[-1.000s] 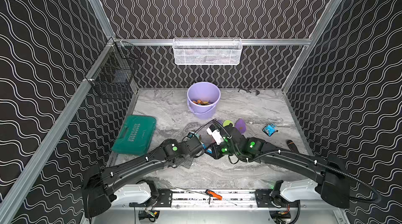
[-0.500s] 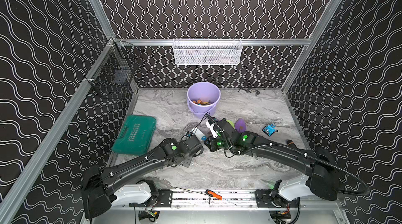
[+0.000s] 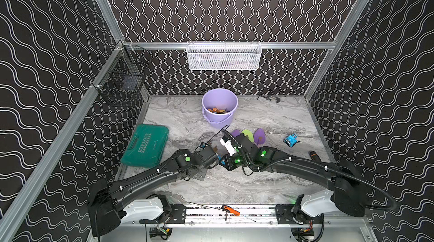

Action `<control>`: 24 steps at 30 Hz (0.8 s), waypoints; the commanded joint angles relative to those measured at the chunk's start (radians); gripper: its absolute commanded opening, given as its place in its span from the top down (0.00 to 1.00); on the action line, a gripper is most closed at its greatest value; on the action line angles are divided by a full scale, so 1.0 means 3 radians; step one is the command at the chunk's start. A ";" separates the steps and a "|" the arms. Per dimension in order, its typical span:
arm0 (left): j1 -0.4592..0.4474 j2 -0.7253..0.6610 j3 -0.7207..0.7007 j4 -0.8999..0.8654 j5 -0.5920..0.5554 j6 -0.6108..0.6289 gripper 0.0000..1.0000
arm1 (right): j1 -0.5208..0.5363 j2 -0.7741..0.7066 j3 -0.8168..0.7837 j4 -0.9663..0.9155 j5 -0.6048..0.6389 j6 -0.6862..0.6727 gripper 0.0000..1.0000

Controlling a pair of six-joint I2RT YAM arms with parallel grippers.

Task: Brush the soil off the hand trowel and place it into the bucket
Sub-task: Brush off the soil from the hand trowel.

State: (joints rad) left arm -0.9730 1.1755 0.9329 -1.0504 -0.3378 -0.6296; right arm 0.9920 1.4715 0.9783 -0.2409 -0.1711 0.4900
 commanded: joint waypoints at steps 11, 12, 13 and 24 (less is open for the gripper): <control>0.0042 0.0064 0.0004 0.0060 -0.0096 -0.0018 1.00 | 0.0001 -0.0107 0.0278 -0.0046 0.0460 -0.0094 1.00; 0.0048 0.0059 0.0004 0.0060 -0.0095 -0.0017 1.00 | 0.0002 -0.0147 0.0234 0.0008 0.0321 -0.0103 1.00; 0.0052 0.0050 0.0004 0.0060 -0.0091 -0.0014 1.00 | 0.0007 -0.0173 0.0196 0.0046 0.0176 -0.0091 1.00; 0.0099 0.0031 -0.0011 0.0091 -0.0055 0.0011 1.00 | -0.0008 0.0217 0.0042 -0.0069 0.0153 -0.0017 1.00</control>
State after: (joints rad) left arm -0.9463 1.1881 0.9276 -1.0496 -0.3363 -0.6266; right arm 0.9920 1.5097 0.9756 -0.2085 -0.2222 0.4778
